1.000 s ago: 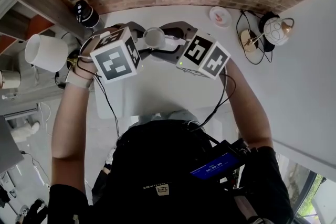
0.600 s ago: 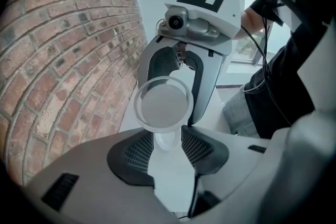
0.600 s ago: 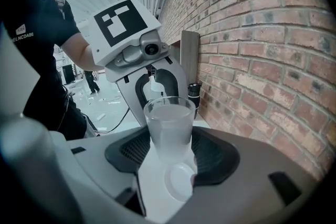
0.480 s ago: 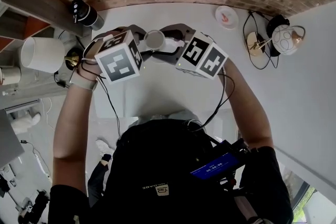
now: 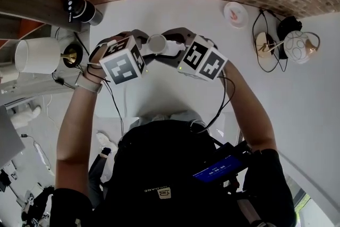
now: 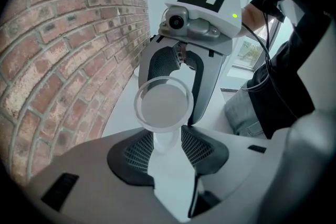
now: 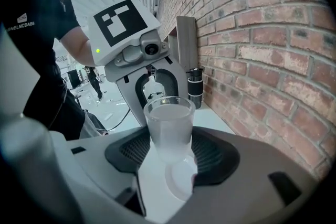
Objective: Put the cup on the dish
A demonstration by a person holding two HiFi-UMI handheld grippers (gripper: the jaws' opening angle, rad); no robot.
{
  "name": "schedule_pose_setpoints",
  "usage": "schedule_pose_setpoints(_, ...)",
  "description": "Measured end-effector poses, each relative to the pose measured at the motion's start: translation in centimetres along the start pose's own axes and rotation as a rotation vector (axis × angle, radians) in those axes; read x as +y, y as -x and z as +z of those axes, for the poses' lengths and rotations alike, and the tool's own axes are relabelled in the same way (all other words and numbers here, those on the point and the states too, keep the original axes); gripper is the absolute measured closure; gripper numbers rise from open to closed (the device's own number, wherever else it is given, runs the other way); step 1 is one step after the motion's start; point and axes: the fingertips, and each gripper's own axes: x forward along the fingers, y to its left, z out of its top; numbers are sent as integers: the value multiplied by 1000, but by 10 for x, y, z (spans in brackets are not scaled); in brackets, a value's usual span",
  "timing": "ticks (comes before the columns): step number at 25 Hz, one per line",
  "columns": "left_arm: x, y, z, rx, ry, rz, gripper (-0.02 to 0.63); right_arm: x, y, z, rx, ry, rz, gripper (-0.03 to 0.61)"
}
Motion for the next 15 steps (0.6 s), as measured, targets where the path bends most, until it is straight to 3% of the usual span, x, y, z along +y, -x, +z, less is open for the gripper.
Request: schedule_pose_setpoints(15,12,-69,-32,31,77,-35,451,-21,-49,-54,35,-35,66,335)
